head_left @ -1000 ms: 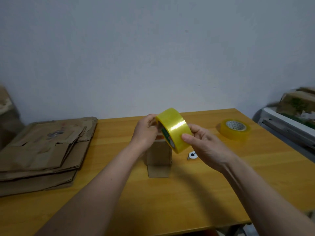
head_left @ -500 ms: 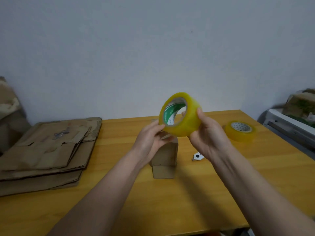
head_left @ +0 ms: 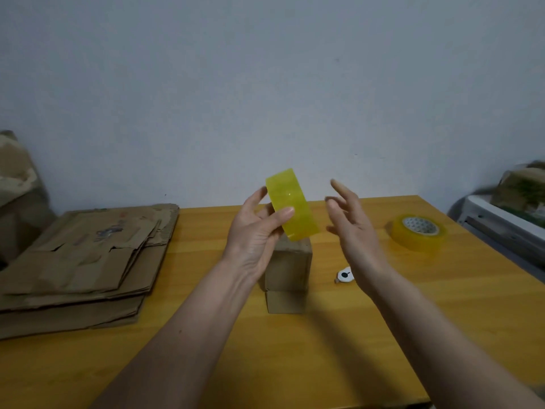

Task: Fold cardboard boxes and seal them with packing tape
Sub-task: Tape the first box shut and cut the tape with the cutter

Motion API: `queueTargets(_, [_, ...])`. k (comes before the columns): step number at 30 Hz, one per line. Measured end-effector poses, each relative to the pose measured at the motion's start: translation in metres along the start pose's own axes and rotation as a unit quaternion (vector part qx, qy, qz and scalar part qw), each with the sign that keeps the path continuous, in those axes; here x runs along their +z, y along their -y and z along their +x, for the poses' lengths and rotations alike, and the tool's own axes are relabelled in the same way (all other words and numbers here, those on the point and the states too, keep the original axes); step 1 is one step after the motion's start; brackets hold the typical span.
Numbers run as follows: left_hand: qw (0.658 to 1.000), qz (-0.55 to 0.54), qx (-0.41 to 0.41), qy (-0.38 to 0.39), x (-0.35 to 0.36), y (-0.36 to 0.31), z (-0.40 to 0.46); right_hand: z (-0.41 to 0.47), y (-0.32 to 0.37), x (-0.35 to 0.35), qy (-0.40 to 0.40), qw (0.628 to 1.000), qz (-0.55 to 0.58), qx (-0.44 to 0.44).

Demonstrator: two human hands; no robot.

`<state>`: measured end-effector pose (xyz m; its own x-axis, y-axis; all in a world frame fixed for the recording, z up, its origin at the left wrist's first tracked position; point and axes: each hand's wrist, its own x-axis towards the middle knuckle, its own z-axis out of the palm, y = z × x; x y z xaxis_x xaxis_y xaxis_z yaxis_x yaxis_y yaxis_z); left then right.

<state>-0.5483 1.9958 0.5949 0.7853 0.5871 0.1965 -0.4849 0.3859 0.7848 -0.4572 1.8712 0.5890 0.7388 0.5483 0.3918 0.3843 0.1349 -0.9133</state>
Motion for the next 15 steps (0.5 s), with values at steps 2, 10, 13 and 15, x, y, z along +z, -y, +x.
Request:
queueTargets(2, [0.999,0.052,0.007,0.009,-0.001,-0.001,-0.002,0.000,0.009,0.001,0.068,0.996,-0.041,-0.051])
queueTargets(10, [0.967,0.247,0.008,0.067,-0.007,-0.009,-0.015,0.005,0.023,0.000,0.081,0.996,-0.001,-0.032])
queueTargets(13, [0.964,0.255,0.009,0.075,-0.005,-0.009,-0.018,0.006,0.023,0.002,0.064,0.997,-0.016,-0.043])
queueTargets(15, [0.964,0.258,0.013,0.066,-0.004,-0.010,-0.017,0.007,0.021,0.001,0.035,0.992,-0.094,-0.081])
